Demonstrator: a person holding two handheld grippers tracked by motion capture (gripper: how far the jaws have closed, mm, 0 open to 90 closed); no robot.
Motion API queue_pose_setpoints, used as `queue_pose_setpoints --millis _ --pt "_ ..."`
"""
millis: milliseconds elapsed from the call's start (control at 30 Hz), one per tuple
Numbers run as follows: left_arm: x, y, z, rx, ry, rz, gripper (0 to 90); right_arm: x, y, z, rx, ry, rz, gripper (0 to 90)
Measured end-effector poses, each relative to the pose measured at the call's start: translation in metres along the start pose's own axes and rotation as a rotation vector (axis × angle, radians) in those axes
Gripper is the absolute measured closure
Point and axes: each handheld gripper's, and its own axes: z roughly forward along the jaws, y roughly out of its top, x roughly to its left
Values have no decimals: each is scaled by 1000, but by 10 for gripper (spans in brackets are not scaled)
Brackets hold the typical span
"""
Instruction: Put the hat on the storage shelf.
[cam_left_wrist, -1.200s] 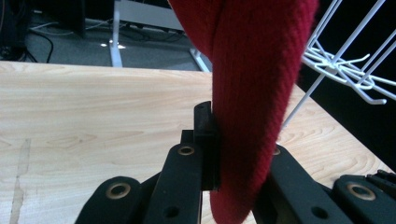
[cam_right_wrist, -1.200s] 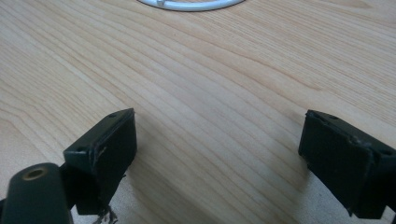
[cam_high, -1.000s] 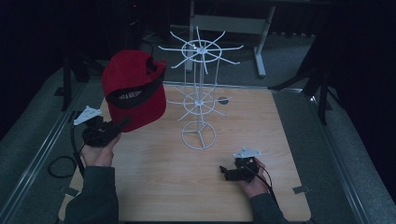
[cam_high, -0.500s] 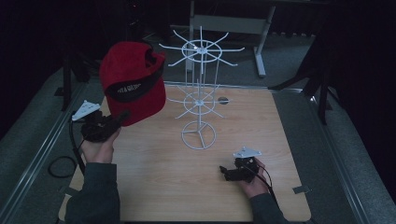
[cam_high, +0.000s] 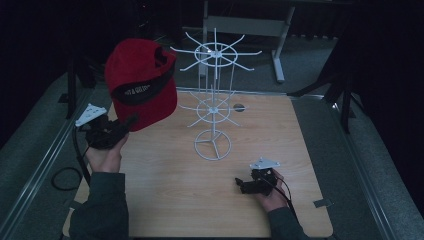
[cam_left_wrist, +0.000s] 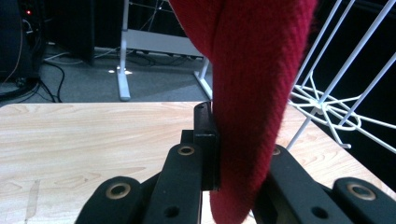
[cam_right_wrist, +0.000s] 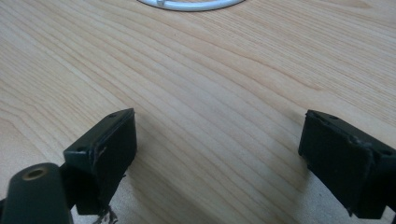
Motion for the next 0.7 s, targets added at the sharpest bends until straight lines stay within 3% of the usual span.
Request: queue_pose_setpoints --millis 700 --pt "-3 12 -2 -38 5 -8 859 0 0 0 0 0 0 112"
